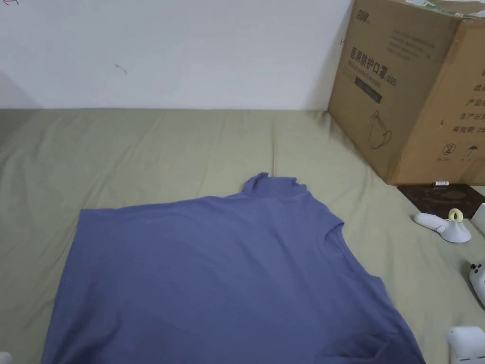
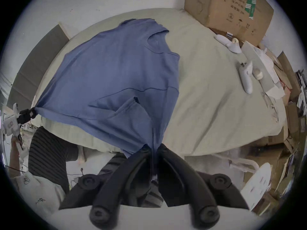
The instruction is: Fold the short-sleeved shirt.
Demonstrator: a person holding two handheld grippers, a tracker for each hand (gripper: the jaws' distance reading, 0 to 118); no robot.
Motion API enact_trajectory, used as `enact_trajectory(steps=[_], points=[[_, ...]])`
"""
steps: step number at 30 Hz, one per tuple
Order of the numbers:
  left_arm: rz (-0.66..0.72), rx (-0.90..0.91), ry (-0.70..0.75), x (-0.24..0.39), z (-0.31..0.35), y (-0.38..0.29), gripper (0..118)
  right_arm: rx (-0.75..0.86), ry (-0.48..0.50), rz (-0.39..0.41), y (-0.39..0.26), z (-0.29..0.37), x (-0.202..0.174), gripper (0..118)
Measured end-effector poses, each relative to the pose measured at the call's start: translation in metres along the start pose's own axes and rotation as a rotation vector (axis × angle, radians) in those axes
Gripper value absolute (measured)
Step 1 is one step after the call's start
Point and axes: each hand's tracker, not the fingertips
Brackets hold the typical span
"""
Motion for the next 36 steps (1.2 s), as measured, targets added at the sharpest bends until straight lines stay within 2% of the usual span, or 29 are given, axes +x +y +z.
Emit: enact_trajectory(steps=[4,8,15,18,21,25,28,29,30,31,33,34,36], points=[[-0.003,-0.011,-0.001,0.001,0.004,-0.003,5,0.022,0.012,-0.031,-0.009,0.006,-0.003,5],[-0.004,-0.032,-0.003,-0.004,0.007,0.006,5,0.042,0.017,-0.016,0.010,0.022,-0.011,5],[-0.035,-0.110,0.001,-0.017,-0.010,0.063,5,0.110,0.038,0.043,0.126,0.036,-0.029,5],[0.015,-0.165,-0.022,-0.031,-0.037,0.100,5,0.119,0.048,0.067,0.192,0.013,-0.037,5],[0.093,-0.206,-0.047,-0.052,-0.082,0.142,5,0.069,0.052,0.051,0.254,-0.037,-0.045,5],[0.118,-0.235,-0.059,-0.067,-0.134,0.177,5,-0.002,0.001,0.027,0.298,-0.097,-0.052,5],[0.106,-0.232,-0.036,-0.063,-0.154,0.187,8,-0.014,-0.009,-0.027,0.305,-0.122,-0.054,8],[0.099,-0.227,-0.003,-0.062,-0.156,0.189,15,0.005,-0.015,-0.040,0.303,-0.123,-0.055,11],[0.087,-0.217,0.024,-0.062,-0.157,0.189,37,0.043,-0.029,-0.052,0.299,-0.121,-0.056,23],[0.077,-0.213,0.043,-0.061,-0.155,0.187,61,0.077,-0.036,-0.053,0.296,-0.118,-0.058,44],[0.085,-0.198,0.035,-0.061,-0.146,0.183,113,0.121,-0.032,-0.068,0.286,-0.108,-0.054,104],[0.095,-0.164,0.018,-0.061,-0.138,0.181,116,0.164,-0.014,-0.081,0.279,-0.100,-0.053,114],[0.120,-0.098,0.011,-0.060,-0.118,0.174,114,0.241,0.006,-0.104,0.265,-0.076,-0.051,114]])
